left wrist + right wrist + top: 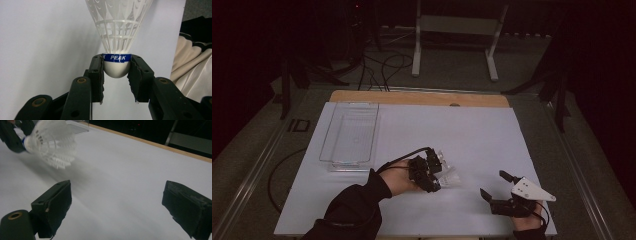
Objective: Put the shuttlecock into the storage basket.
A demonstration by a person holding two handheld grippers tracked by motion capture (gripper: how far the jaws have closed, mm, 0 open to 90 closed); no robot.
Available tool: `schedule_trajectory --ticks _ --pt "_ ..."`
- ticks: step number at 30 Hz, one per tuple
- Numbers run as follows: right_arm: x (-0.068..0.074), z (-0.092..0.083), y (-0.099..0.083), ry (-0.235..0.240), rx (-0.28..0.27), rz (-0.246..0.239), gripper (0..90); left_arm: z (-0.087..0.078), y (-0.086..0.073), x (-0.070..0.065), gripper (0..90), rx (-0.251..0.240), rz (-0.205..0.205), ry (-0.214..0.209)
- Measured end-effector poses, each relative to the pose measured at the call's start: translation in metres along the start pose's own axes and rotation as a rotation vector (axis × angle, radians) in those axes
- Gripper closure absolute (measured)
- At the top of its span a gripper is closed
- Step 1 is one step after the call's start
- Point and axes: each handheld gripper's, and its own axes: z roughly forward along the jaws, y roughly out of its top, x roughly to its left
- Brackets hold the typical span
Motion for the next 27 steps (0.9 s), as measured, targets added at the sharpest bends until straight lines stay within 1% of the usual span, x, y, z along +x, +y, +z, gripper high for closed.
schedule_trajectory --ticks 1,2,3,10,11,12,13,18,21,22,27 --pt "0.000 0.000 0.000 0.000 0.000 0.000 9.0 0.000 0.000 0.000 66.5 0.000 0.000 0.000" --pt "0.000 -0.001 0.000 -0.002 -0.001 0.000 8.9 -0.007 -0.003 0.002 66.5 -0.003 0.003 -0.002" --pt "0.000 -0.001 0.000 -0.002 -0.001 0.000 8.9 -0.009 -0.004 0.003 66.5 -0.004 0.000 -0.001" --pt "0.001 -0.001 0.001 -0.004 -0.003 -0.002 8.9 -0.019 -0.011 0.007 66.5 0.003 -0.007 0.007" --pt "0.001 -0.001 0.001 -0.004 -0.003 -0.002 8.9 -0.020 -0.013 0.008 66.5 0.000 -0.018 0.008" --pt "0.001 -0.001 0.001 -0.003 -0.001 0.000 9.0 -0.022 -0.014 0.009 66.5 0.001 -0.016 0.009" --pt "0.001 -0.001 0.001 -0.004 0.001 0.001 8.9 -0.026 -0.015 0.011 66.5 -0.004 -0.022 0.013" --pt "0.000 -0.002 0.001 -0.004 -0.001 0.001 8.9 -0.033 -0.019 0.014 66.5 -0.005 -0.033 0.026" --pt "0.001 -0.002 0.001 -0.006 -0.001 0.001 8.9 -0.036 -0.020 0.015 66.5 -0.008 -0.033 0.022" --pt "0.001 -0.002 0.001 -0.006 -0.001 -0.001 8.9 -0.039 -0.021 0.016 66.5 -0.008 -0.036 0.032" --pt "0.001 -0.002 0.001 -0.003 -0.005 0.004 8.9 -0.046 -0.024 0.018 66.5 -0.009 -0.040 0.040"
